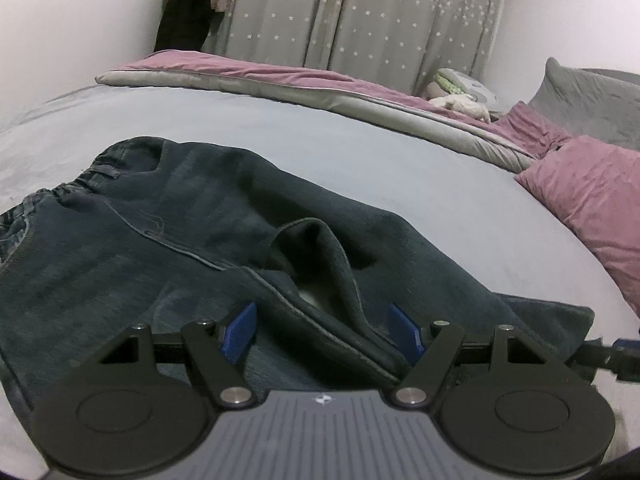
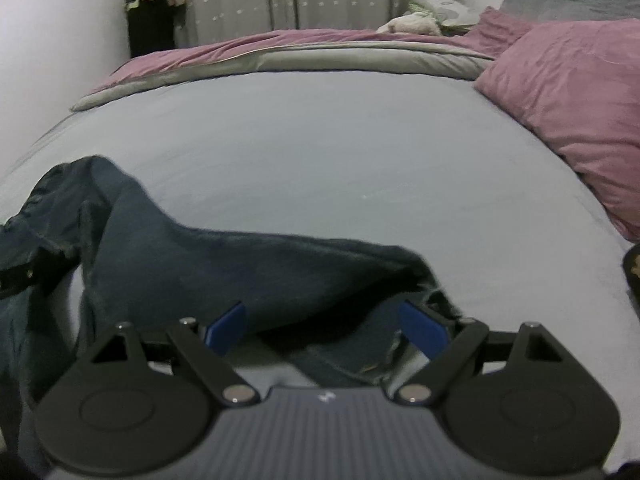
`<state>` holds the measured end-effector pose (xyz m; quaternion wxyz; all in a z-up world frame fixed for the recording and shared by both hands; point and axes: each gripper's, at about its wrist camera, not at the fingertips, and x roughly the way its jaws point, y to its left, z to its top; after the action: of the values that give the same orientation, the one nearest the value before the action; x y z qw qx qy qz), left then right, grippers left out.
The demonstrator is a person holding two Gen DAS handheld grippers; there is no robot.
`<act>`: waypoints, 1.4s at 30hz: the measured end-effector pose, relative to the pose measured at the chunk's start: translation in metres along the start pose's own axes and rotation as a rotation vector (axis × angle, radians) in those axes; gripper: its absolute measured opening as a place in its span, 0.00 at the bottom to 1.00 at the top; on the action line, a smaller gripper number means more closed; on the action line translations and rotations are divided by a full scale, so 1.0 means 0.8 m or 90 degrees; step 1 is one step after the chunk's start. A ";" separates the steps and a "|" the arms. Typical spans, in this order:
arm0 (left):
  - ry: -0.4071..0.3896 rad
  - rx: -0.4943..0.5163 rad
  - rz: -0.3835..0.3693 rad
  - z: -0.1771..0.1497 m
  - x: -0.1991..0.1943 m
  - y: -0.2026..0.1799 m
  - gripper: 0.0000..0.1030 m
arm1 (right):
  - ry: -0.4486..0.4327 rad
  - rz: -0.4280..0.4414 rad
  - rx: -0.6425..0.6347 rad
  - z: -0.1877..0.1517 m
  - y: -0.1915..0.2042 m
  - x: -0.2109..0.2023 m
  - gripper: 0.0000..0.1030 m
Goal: Fold clothes
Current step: 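Grasp a jeans leg hem with the right gripper while the left gripper smooths the fabric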
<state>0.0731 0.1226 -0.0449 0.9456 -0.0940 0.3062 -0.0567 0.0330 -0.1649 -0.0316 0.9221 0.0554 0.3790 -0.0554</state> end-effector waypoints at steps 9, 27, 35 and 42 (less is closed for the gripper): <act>0.000 -0.028 -0.013 0.001 0.003 -0.007 0.69 | 0.013 -0.035 0.048 0.003 -0.028 0.032 0.80; 0.011 -0.072 -0.031 0.004 0.012 0.004 0.69 | -0.062 -0.010 0.091 0.018 -0.019 0.053 0.14; 0.014 -0.111 -0.044 0.008 0.019 0.013 0.69 | -0.155 -0.077 0.062 0.090 -0.028 0.041 0.13; 0.017 -0.117 -0.046 0.010 0.023 0.016 0.69 | -0.167 -0.133 -0.012 0.162 -0.021 0.080 0.13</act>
<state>0.0930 0.1329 -0.0519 0.9263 -0.1905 0.3189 -0.0633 0.1657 -0.2037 0.0141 0.9533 -0.0005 0.2597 -0.1545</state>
